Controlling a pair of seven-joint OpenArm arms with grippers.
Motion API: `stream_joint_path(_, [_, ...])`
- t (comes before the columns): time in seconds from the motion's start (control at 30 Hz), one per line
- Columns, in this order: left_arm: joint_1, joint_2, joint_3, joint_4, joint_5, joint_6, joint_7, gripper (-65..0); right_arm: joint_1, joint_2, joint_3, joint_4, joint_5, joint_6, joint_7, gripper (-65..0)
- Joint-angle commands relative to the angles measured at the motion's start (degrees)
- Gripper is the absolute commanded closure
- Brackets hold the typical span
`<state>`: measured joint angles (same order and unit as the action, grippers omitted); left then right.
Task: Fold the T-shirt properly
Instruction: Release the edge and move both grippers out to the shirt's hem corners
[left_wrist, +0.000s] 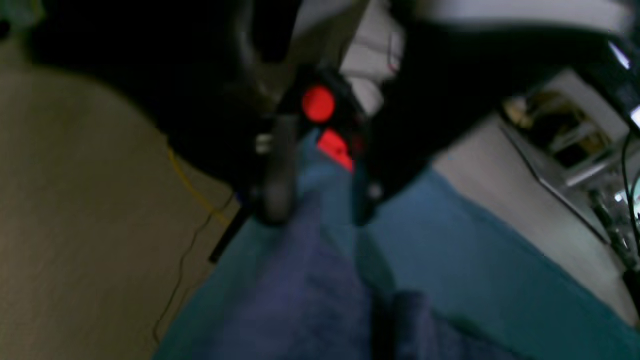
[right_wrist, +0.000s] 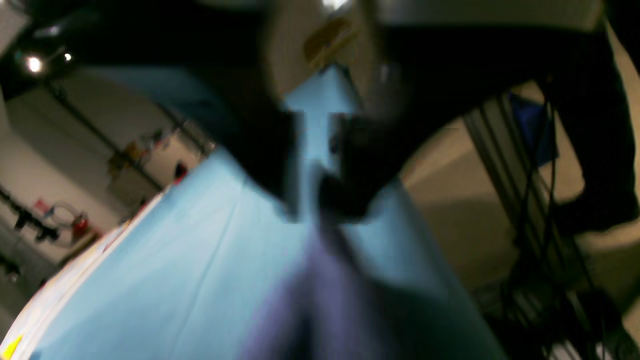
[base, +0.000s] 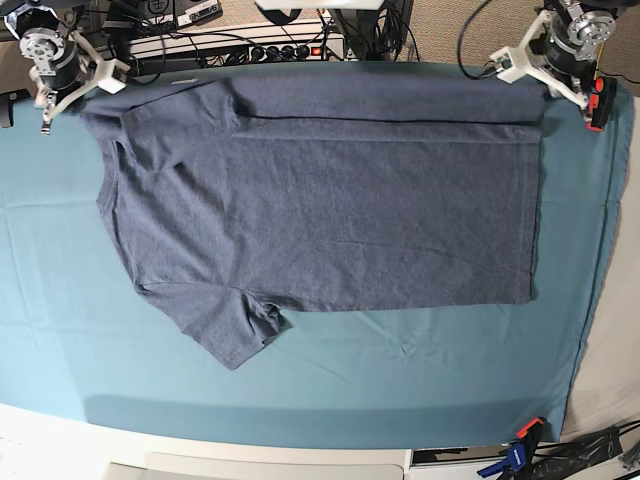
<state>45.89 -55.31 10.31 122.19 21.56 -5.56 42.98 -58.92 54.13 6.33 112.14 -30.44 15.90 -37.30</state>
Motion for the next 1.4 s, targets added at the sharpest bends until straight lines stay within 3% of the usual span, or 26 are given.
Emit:
stream_joint_path(0.0, [0.3,-0.9,-0.5,0.7,0.7,0.6,-0.3,-27.1,-0.3,0.9,0.7,0.5,-0.1,-0.7,-0.3,-26.6])
stream_joint_path(0.17, [0.3,-0.9,-0.5,0.7,0.7,0.6,-0.1,-28.6,-0.3,1.0,0.6,0.6,0.0,-0.5,-3.0,-28.5])
stream_joint_path(0.37, [0.3,-0.9,-0.5,5.3,0.7,0.6,6.8,-28.6,-0.3,1.0,0.7,4.4,-1.9,-1.6,-7.3,-28.5])
stream_joint_path(0.57, [3.4,-0.9,-2.7,12.8,1.0,1.5,8.1,-28.3,-0.5,0.9,1.7,12.1,-8.1,-9.6,-11.0,-28.5])
stream_joint_path(0.67, [3.9,-0.9,-6.5,12.8,2.4,2.4,5.3,-28.3,0.1,0.6,4.9,15.0,-11.5,-15.3,-10.6,-28.5])
stream_joint_path(0.73, [2.2,-0.9,-9.8,12.8,1.7,3.2,3.2,-28.3,2.5,-0.4,8.0,16.6,-11.1,-17.3,-10.0,-28.5])
stream_joint_path(0.8, [-0.5,-0.9,-13.8,12.8,-3.0,3.2,0.3,-28.3,6.7,-1.8,11.4,17.5,-7.7,-18.0,-8.3,-28.5])
stream_joint_path(0.9, [-6.3,-0.9,-19.9,12.8,-14.1,2.3,-3.5,-28.3,15.4,-4.2,15.3,17.5,3.3,-17.6,-5.0,-28.5])
stream_joint_path(1.0, [-13.0,-0.9,-23.6,12.8,-24.2,-0.8,-5.8,-28.3,24.4,-7.4,16.4,16.4,13.0,-14.8,-2.2,-28.5])
stream_joint_path(1.17, [-22.2,-1.2,-24.0,5.6,-38.1,-5.5,-8.6,-28.3,37.2,-12.7,15.0,8.6,27.4,-10.8,2.4,-28.5])
stream_joint_path(1.37, [-31.6,-3.4,-24.0,-8.3,-52.3,-11.2,-8.4,-28.3,50.9,-13.5,12.0,-8.9,43.8,-5.1,4.0,-28.4])
